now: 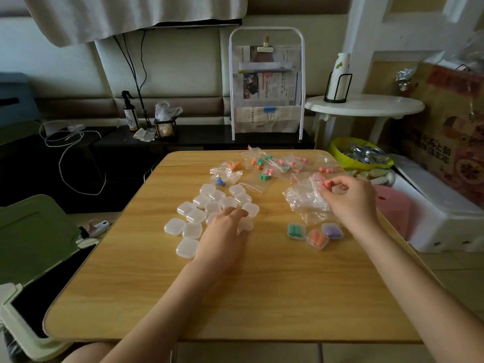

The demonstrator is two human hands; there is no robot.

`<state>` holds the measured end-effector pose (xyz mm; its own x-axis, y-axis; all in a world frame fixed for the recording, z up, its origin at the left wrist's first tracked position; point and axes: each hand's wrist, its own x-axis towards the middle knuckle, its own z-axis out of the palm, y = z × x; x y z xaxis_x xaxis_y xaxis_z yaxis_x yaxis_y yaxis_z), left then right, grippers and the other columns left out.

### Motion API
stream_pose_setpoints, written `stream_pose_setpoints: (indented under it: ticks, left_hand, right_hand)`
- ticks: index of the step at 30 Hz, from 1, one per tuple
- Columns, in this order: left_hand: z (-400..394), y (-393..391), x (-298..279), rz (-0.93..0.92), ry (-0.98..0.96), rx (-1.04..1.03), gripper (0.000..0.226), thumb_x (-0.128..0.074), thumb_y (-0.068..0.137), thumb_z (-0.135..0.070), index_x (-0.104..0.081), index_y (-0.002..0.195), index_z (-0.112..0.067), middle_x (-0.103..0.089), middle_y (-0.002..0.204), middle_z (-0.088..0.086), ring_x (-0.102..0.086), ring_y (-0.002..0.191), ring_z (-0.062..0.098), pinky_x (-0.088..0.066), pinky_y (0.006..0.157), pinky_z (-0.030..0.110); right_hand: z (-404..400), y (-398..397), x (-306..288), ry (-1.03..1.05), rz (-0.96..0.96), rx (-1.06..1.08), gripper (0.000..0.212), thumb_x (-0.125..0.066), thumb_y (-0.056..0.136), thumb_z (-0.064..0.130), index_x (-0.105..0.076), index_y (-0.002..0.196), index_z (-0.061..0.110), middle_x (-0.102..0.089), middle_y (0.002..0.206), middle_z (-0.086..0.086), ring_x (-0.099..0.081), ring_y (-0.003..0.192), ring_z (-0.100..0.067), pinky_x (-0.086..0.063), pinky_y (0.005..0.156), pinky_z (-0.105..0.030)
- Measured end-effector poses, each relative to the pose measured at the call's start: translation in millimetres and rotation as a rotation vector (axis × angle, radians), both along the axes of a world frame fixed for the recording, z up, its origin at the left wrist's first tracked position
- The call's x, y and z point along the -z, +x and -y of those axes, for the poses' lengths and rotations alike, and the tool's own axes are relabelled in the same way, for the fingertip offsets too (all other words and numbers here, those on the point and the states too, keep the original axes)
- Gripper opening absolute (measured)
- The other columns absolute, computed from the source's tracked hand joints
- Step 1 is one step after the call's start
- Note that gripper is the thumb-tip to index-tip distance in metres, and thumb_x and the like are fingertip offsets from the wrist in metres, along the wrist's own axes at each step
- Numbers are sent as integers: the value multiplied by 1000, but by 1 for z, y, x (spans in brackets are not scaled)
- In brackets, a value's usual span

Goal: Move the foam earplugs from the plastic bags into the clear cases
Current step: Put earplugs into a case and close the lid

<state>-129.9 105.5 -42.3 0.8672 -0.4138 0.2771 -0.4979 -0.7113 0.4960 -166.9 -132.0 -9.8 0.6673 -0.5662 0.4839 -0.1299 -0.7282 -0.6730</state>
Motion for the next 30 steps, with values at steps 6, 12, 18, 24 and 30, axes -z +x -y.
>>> stream_pose_setpoints:
  ticks: [6, 12, 18, 24, 30]
  left_hand:
    - [4, -15, -13, -105, -362, 27, 35, -72, 81, -16, -65, 115, -21, -57, 114, -8, -60, 81, 0, -54, 78, 22]
    - [1, -23, -19, -138, -553, 42, 38, -74, 77, -11, -65, 110, -28, -61, 104, -16, -62, 78, -1, -52, 66, 14]
    - [-2, -27, -20, -25, -589, 74, 50, -77, 73, -6, -51, 107, -30, -64, 105, -17, -60, 85, 1, -52, 69, 19]
    - [-3, -32, -17, 81, -434, 131, 60, -75, 74, -6, -39, 108, -38, -57, 106, -22, -56, 81, 3, -46, 73, 16]
    - [-4, -25, -11, 151, -402, 156, 50, -80, 71, -8, -53, 112, -17, -59, 108, -12, -59, 90, 8, -50, 77, 20]
  right_hand:
    - [-27, -3, -4, 66, 56, -253, 7, -55, 95, 14, -59, 97, 9, -57, 89, -1, -48, 69, -4, -38, 57, -6]
    - [-65, -16, -6, 366, 2, -458, 29, -34, 99, 4, -58, 84, 12, -51, 72, 1, -45, 59, -9, -39, 56, -22]
    - [-90, -19, -1, 472, -149, -593, 39, -29, 98, 5, -62, 81, 17, -41, 57, 2, -34, 45, -8, -29, 49, -25]
    - [-98, -21, -2, 333, -295, -585, 39, -46, 90, 57, -56, 103, 21, -51, 56, 13, -46, 44, 1, -29, 51, -21]
    - [-97, -21, -3, 302, -353, -651, 43, -53, 89, 55, -63, 112, 20, -52, 48, 20, -46, 39, 6, -29, 41, -11]
